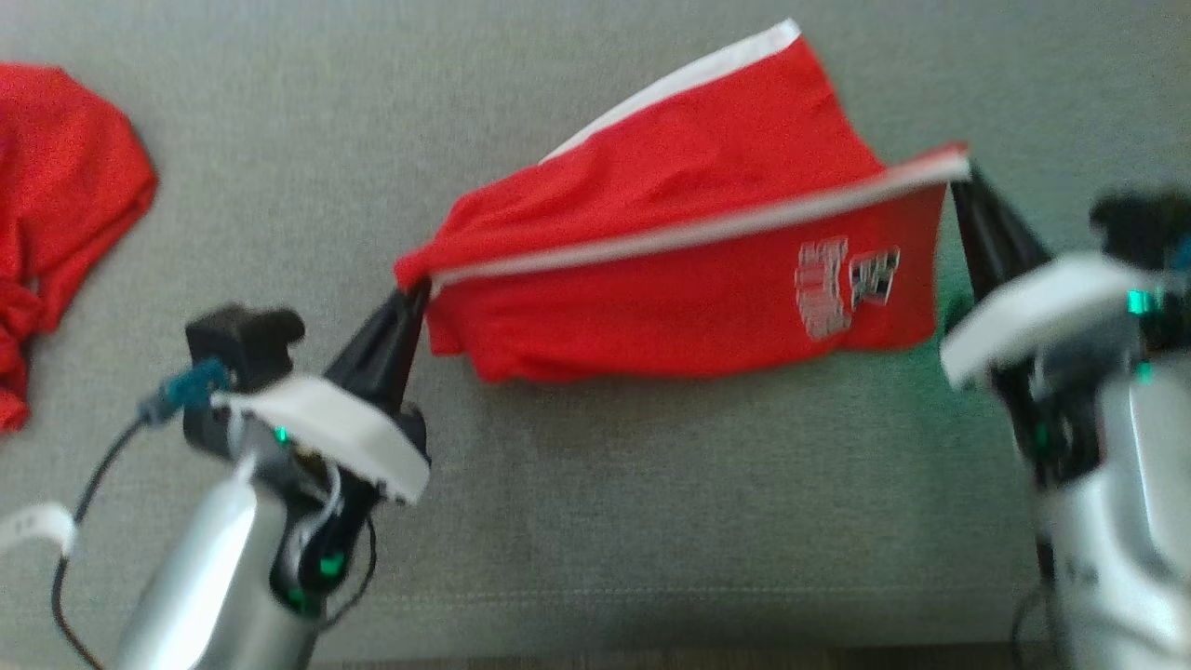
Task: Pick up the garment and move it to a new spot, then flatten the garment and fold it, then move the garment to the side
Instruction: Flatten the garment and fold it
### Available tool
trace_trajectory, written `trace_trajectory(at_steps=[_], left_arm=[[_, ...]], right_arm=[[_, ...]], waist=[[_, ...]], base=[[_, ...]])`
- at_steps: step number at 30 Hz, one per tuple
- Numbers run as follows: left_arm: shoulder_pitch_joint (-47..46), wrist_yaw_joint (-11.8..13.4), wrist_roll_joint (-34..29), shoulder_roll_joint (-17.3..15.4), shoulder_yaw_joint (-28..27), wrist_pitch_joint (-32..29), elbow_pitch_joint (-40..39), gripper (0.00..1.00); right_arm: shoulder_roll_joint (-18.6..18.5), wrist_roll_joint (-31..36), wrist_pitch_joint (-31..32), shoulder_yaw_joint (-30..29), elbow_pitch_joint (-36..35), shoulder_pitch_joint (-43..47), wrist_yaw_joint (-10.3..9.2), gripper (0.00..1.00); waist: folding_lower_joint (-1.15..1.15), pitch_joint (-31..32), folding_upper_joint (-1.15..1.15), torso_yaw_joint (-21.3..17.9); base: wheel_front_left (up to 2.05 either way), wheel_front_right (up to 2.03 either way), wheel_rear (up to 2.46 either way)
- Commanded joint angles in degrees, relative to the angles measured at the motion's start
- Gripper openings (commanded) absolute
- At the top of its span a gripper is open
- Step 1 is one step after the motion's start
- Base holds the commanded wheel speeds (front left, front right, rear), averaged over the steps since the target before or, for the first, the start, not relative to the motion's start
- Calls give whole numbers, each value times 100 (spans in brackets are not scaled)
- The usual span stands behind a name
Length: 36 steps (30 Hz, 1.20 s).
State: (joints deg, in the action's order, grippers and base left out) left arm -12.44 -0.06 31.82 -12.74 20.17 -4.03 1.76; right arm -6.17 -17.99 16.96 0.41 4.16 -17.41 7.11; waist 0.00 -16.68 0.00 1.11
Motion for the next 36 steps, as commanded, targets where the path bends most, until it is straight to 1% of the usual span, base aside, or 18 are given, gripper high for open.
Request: trace_trajectory(at_steps=[1,7,11,14,15,19,20,21,22,23,29,31,34,36], left_arm=[[-362,-35,18,-96,-269,-1,-82,0],[-1143,-221,112,71,-262,77,544,0],[-1543,-347,179,229,-185,137,977,0],[-1775,-414,205,323,-136,217,1244,0],[-1898,-450,212,362,-120,298,1402,0],[-2059,-531,261,443,-37,384,1694,0],[-2080,-552,271,456,-1,391,1758,0],[-2095,-569,270,462,37,405,1809,0],[-2104,-582,264,466,65,434,1851,46],[-2104,-589,249,467,85,479,1886,100],[-1880,-534,151,491,133,838,1949,100],[-1768,-432,52,471,121,1044,1891,100],[-1588,-184,-206,416,104,1432,1718,100],[-1469,-5,-360,393,61,1629,1559,100]], right_arm=[[-83,-45,-64,169,-6,-453,37,0],[-322,-118,-339,461,1276,-1860,37,0],[-463,-155,-528,751,2066,-2562,37,0],[-506,-212,-710,1041,2541,-2993,37,0],[-494,-249,-836,1143,2861,-3240,37,0],[-467,-282,-1081,1333,3466,-3603,37,0],[-467,-267,-1129,1406,3596,-3669,37,5],[-457,-267,-1193,1489,3697,-3724,37,36],[-440,-290,-1283,1562,3770,-3770,37,100],[-437,-297,-1377,1627,3839,-3801,37,100],[-433,-304,-2070,1875,3973,-3730,37,100],[-420,-270,-2318,1908,3897,-3627,37,100],[-392,-168,-2659,1850,3677,-3395,37,100],[-366,-69,-2779,1791,3476,-3183,37,100]], waist=[[0,-300,0,101],[0,-690,0,315],[0,-887,0,479],[0,-1035,0,541],[0,-1110,0,552],[0,-1200,0,586],[0,-1210,0,591],[0,-1218,0,594],[0,-1223,0,594],[0,-1218,0,590],[0,-1089,0,513],[0,-1023,0,466],[0,-913,0,393],[0,-833,0,333]], base=[[0,0,0],[0,0,0],[0,0,0],[0,0,0],[0,0,0],[0,0,0],[0,0,0],[0,0,0],[0,0,0],[0,0,0],[0,0,0],[0,0,0],[0,0,0],[0,0,0]])
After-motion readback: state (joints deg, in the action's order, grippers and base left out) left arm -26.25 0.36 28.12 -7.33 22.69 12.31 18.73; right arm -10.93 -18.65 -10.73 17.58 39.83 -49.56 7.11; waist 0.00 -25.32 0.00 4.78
